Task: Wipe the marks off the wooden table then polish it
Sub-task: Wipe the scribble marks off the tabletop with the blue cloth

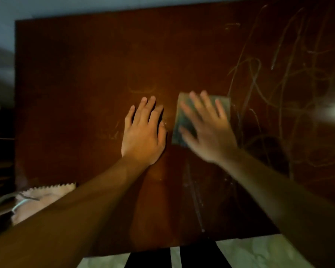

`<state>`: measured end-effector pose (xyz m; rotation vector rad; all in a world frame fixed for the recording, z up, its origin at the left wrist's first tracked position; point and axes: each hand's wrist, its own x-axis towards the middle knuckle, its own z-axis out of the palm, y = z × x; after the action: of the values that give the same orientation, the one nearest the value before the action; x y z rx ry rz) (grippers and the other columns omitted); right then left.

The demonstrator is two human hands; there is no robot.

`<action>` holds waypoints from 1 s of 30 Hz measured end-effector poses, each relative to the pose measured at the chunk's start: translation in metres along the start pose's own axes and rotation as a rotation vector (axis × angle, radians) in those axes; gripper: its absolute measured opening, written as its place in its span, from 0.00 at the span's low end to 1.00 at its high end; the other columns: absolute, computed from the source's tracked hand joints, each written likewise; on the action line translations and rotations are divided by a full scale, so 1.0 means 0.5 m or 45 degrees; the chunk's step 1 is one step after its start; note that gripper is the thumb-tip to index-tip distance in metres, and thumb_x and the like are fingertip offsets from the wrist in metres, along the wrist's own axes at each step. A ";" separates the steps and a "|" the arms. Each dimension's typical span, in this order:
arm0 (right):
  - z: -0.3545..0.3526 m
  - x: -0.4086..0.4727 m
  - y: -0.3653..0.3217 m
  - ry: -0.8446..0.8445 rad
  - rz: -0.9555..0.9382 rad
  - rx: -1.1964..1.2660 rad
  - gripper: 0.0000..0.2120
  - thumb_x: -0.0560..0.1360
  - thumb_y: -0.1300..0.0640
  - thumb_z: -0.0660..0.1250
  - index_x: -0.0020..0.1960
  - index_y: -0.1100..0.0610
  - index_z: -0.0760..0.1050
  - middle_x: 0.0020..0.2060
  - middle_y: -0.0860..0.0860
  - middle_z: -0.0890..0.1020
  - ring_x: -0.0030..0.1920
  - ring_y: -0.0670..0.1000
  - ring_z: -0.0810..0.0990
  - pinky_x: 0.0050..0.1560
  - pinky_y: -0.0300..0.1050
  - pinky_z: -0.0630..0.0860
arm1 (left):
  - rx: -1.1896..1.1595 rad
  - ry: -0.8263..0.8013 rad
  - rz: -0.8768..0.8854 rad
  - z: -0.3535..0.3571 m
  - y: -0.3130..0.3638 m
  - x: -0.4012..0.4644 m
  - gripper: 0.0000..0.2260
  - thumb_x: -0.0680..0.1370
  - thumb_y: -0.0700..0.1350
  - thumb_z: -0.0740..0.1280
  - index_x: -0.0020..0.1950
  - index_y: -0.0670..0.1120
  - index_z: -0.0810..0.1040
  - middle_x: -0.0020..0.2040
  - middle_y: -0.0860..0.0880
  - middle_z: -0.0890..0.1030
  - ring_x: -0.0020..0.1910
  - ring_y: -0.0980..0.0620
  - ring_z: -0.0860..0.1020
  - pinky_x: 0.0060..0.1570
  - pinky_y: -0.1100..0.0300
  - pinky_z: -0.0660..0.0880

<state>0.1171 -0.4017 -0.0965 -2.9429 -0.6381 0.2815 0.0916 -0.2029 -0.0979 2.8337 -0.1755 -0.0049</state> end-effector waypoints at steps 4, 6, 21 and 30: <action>0.000 0.074 0.012 0.083 0.257 -0.056 0.33 0.82 0.37 0.45 0.83 0.51 0.52 0.83 0.55 0.54 0.82 0.58 0.49 0.80 0.61 0.46 | -0.001 0.024 0.005 0.006 -0.001 -0.002 0.21 0.83 0.50 0.54 0.75 0.45 0.68 0.78 0.45 0.65 0.79 0.47 0.57 0.78 0.46 0.53; 0.024 0.009 -0.045 0.137 0.268 -0.040 0.32 0.83 0.37 0.46 0.82 0.52 0.54 0.82 0.56 0.55 0.82 0.60 0.51 0.80 0.62 0.47 | -0.013 0.017 0.004 0.007 -0.003 0.000 0.21 0.83 0.50 0.53 0.75 0.45 0.68 0.78 0.45 0.64 0.79 0.47 0.57 0.78 0.46 0.52; 0.013 0.033 -0.021 0.152 0.325 -0.037 0.33 0.83 0.37 0.47 0.82 0.53 0.55 0.82 0.57 0.56 0.82 0.60 0.51 0.79 0.62 0.46 | 0.030 0.034 0.011 0.007 -0.003 0.004 0.21 0.83 0.51 0.52 0.74 0.46 0.68 0.78 0.45 0.65 0.79 0.47 0.58 0.77 0.46 0.54; 0.062 -0.151 -0.154 0.113 0.076 -0.012 0.35 0.79 0.33 0.53 0.79 0.51 0.63 0.81 0.56 0.61 0.81 0.59 0.55 0.79 0.61 0.49 | 0.053 0.040 0.025 0.004 -0.002 0.000 0.21 0.83 0.51 0.53 0.74 0.45 0.68 0.77 0.43 0.66 0.79 0.46 0.59 0.77 0.46 0.54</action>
<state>0.0127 -0.3614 -0.1034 -2.9676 -0.5428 0.1530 0.0914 -0.2027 -0.1001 2.8712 -0.1987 0.0484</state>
